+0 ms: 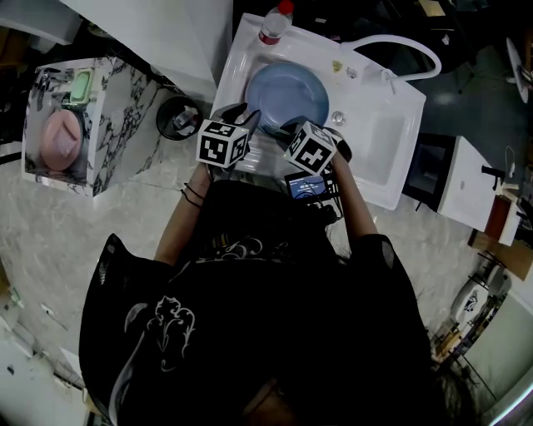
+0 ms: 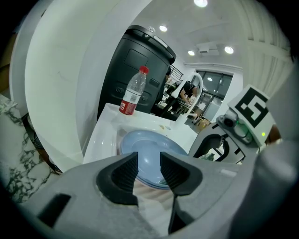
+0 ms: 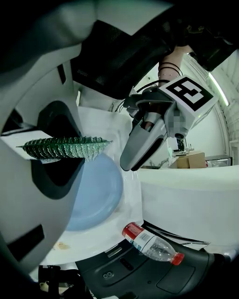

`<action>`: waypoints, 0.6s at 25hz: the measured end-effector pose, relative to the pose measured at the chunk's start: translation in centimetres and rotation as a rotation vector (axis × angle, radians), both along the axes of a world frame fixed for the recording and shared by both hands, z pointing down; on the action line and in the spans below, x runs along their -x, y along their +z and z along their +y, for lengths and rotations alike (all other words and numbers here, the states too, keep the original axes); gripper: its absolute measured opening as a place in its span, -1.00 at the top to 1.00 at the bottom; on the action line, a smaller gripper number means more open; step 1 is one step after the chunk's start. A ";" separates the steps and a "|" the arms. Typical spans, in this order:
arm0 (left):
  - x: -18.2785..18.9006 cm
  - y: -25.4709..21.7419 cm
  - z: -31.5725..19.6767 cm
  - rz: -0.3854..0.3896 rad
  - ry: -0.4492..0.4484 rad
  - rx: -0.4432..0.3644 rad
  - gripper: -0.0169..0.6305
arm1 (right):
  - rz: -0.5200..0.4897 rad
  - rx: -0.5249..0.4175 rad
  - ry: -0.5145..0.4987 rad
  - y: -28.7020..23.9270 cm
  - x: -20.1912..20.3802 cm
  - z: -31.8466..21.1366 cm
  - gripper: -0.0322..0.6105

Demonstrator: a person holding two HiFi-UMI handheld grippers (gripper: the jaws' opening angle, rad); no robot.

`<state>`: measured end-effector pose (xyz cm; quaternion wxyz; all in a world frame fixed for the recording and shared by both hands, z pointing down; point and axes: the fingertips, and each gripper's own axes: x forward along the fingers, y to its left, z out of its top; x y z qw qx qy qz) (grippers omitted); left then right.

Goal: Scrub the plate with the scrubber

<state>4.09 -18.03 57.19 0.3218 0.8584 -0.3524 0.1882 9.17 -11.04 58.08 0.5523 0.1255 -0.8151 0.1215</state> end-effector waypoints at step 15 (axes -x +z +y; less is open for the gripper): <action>-0.3 -0.2 0.4 -0.009 0.046 -0.007 0.48 | 0.125 -0.264 0.148 1.1 -7.9 -13.9 0.62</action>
